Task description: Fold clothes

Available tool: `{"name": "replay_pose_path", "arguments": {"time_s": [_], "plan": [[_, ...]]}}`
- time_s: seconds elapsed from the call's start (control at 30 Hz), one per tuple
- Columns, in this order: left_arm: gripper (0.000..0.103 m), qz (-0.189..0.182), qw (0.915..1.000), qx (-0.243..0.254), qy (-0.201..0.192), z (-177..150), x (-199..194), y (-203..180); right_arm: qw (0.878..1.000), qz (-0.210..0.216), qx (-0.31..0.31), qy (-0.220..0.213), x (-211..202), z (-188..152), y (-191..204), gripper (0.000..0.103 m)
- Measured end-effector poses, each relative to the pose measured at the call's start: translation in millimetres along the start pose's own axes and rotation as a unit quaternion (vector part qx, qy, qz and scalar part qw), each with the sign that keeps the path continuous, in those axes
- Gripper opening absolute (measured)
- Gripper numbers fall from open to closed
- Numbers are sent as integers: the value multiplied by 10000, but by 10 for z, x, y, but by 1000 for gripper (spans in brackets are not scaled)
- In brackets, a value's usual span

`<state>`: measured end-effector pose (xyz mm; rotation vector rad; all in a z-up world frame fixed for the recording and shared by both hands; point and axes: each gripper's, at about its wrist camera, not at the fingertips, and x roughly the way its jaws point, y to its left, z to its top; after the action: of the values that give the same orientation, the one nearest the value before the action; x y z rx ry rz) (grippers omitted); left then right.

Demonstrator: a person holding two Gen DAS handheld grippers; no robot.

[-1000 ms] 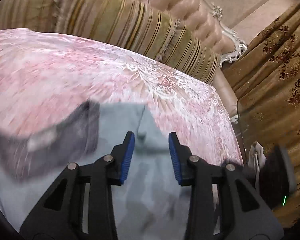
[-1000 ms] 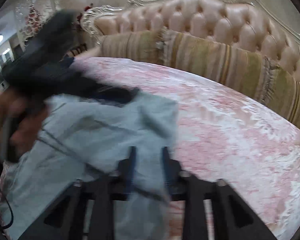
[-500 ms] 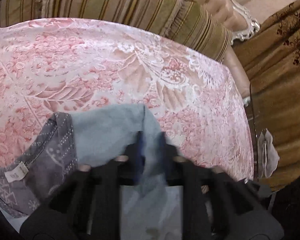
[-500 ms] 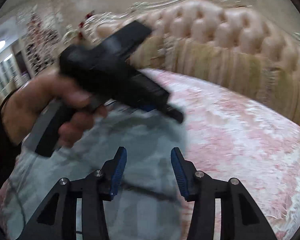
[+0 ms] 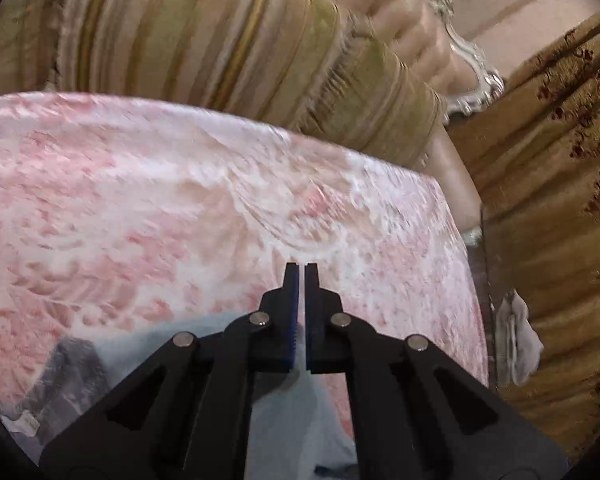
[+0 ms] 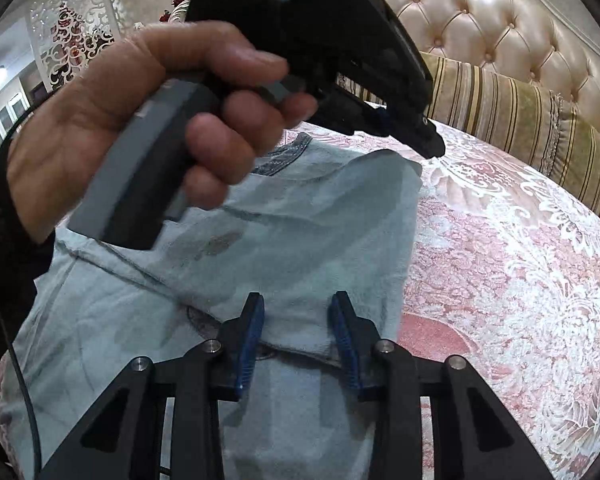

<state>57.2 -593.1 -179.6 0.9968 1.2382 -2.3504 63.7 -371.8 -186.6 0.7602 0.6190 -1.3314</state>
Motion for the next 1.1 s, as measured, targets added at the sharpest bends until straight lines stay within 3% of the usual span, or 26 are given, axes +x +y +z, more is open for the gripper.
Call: {"name": "replay_pose_path", "arguments": {"time_s": [0.07, 0.1, 0.13, 0.2, 0.27, 0.33, 0.4, 0.5, 0.57, 0.63, 0.73, 0.83, 0.87, 0.93, 1.0, 1.1], "plan": [[21, -42, 10000, -35, -18, -8, -118, 36, 10000, -12, -17, 1, -9, -4, 2, 36], [41, -12, 10000, -18, 29, -10, -160, 43, 10000, -11, -17, -3, -13, -8, 0, 36], [51, -8, 9999, 5, 102, -23, -188, 47, 10000, -6, -14, -10, -18, -12, -4, 36], [51, -7, 9996, 63, 285, -62, -177, 46, 10000, -2, -12, -19, -26, -20, -9, 37], [50, 1, 9987, 147, 496, -99, -135, 31, 10000, -17, -26, -21, -32, -26, -8, 37], [31, 25, 9966, 286, 771, -139, -40, -16, 10000, -43, -50, -23, -38, -33, -3, 37], [31, 2, 9939, 448, 1011, -168, 59, -81, 10000, -55, -64, -25, -45, -40, -4, 37], [4, -13, 9917, 519, 1178, -132, 172, -106, 9999, -78, -83, -25, -52, -49, -6, 37], [3, -18, 9920, 441, 1180, -107, 218, -80, 9998, -123, -121, -28, -53, -54, 2, 37], [2, 4, 9950, 190, 981, -66, 233, 4, 9998, -157, -147, -25, -53, -58, 3, 37], [2, -79, 9993, -193, 324, -8, 94, 131, 9998, -162, -147, -26, -65, -70, -7, 37], [3, -134, 9995, -286, 35, 31, -37, 156, 9997, -172, -152, -29, -73, -80, -17, 37], [6, -71, 9998, -176, 9, 25, -91, 129, 9997, -170, -149, -29, -77, -83, -22, 37], [29, -9, 9996, -91, -274, -40, -345, 156, 9997, -176, -155, -32, -85, -91, -30, 37], [34, 36, 9982, -39, -605, -116, -626, 200, 9998, -164, -139, -30, -96, -96, -46, 37], [34, 725, 9925, -102, -979, -356, -1137, 436, 10000, -68, -20, 40, -172, -120, -158, 38]]}}
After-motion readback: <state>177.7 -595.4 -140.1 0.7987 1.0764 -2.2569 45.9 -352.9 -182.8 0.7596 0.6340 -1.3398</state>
